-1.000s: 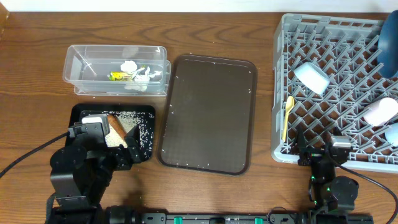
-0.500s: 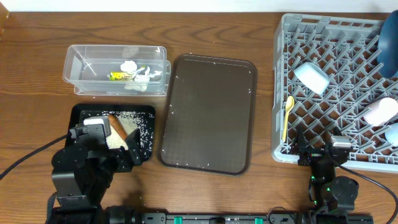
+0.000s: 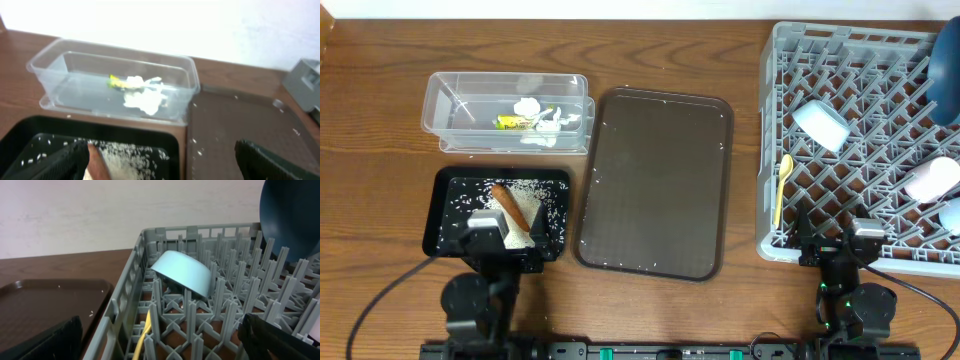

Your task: Sort waste into correct bins and load items into the dishwasher rack

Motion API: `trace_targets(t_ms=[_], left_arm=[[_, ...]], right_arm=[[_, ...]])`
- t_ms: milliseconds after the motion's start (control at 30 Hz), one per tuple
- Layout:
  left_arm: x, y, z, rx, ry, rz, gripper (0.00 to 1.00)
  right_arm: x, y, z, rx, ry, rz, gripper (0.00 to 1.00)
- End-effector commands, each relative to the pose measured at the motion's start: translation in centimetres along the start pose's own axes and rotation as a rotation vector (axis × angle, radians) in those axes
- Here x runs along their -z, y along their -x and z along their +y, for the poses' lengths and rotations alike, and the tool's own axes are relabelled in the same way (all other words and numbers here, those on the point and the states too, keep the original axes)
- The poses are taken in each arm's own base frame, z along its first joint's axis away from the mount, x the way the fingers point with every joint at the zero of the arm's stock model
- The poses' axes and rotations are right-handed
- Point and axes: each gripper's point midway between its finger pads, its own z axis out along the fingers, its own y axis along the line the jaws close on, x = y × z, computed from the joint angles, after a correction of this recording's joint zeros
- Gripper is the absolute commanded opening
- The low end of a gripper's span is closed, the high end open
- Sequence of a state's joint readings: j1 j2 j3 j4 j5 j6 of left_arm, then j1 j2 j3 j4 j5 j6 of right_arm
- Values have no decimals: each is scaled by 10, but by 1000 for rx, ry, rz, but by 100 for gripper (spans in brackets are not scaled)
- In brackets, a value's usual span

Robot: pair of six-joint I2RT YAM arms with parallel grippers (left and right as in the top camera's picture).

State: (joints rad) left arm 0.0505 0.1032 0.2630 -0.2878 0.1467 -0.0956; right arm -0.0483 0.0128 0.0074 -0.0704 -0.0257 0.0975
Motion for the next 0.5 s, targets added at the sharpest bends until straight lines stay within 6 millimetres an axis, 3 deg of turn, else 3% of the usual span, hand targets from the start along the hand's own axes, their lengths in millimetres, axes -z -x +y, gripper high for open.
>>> trace_targets(t_ms=[0,300,467], left_arm=[[-4,-2,12,-21,52,-84,95],[-17,-9,33,-64,141,-197,95],[-20,-25,35,-103,149,-141,95]], right_arm=[[0,-1,4,10,16,1,99],[0,-1,4,10,16,1,99],[0,-1,4,10,16,1,99]])
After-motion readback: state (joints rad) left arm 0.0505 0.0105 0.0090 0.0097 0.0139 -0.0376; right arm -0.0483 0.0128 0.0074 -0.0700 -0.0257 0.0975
